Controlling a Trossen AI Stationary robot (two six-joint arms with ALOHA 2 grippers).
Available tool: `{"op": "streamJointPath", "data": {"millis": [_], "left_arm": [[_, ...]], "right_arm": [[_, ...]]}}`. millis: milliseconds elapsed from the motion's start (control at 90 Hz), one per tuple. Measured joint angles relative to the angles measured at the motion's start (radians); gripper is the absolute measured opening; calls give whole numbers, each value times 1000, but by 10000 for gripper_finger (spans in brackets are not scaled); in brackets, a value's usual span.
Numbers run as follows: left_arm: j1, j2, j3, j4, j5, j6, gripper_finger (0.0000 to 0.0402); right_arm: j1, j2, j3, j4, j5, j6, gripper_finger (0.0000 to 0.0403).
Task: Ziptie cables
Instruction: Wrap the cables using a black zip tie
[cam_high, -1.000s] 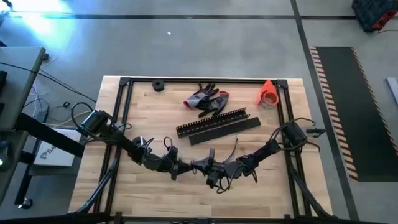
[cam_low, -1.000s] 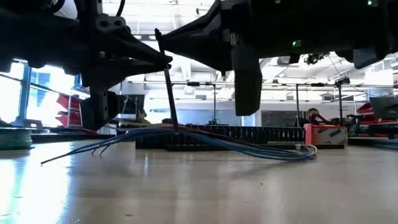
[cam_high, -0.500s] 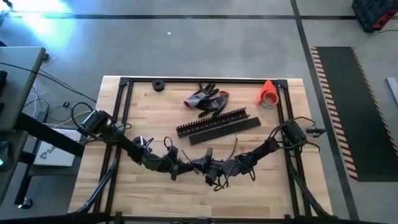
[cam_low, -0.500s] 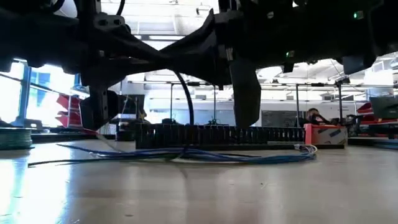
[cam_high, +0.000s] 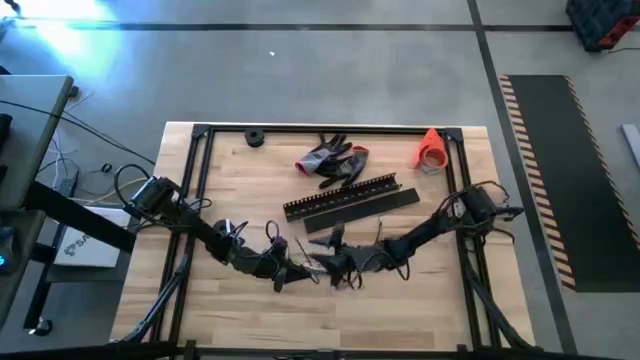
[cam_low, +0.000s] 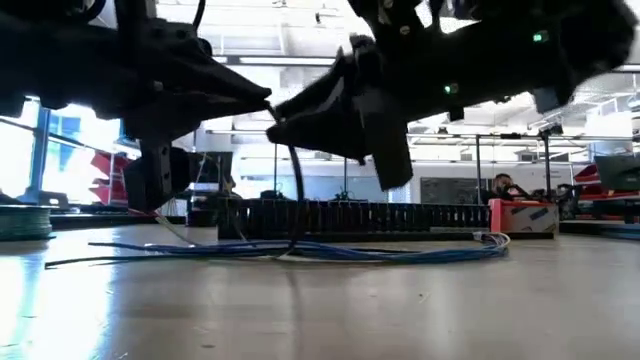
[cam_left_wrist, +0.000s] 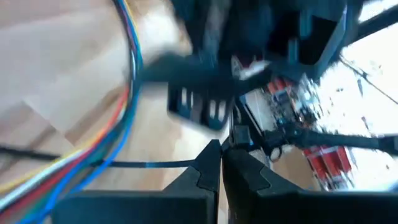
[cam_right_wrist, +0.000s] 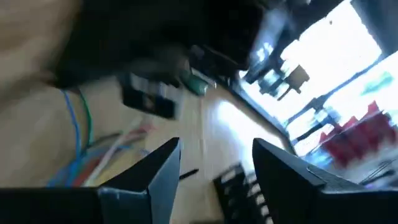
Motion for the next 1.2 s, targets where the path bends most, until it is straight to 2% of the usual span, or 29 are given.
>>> {"op": "streamJointPath", "data": {"millis": [67, 189, 267, 400, 611, 822, 944, 1200], "left_arm": [[0, 0, 0, -11, 30, 2, 0], [0, 0, 0, -56, 52, 6, 0], [0, 0, 1, -71, 58, 15, 0], [0, 0, 2, -81, 57, 26, 0], [0, 0, 24, -103, 56, 43, 0], [0, 0, 34, -108, 56, 68, 0], [0, 0, 34, -108, 56, 68, 0], [0, 0, 34, -109, 47, 70, 0]], "right_arm": [[-58, -61, -17, -120, -145, 133, 185], [-175, -91, -12, -265, -497, 364, 185], [-221, -63, -1, -285, -612, 456, 185], [-250, -16, 2, -287, -626, 565, 186], [-241, 61, 3, -225, -745, 682, 198], [-215, 130, 50, -202, -716, 711, 193], [-219, 131, 76, -245, -677, 711, 177], [-258, 133, 90, -247, -661, 711, 138]]}}
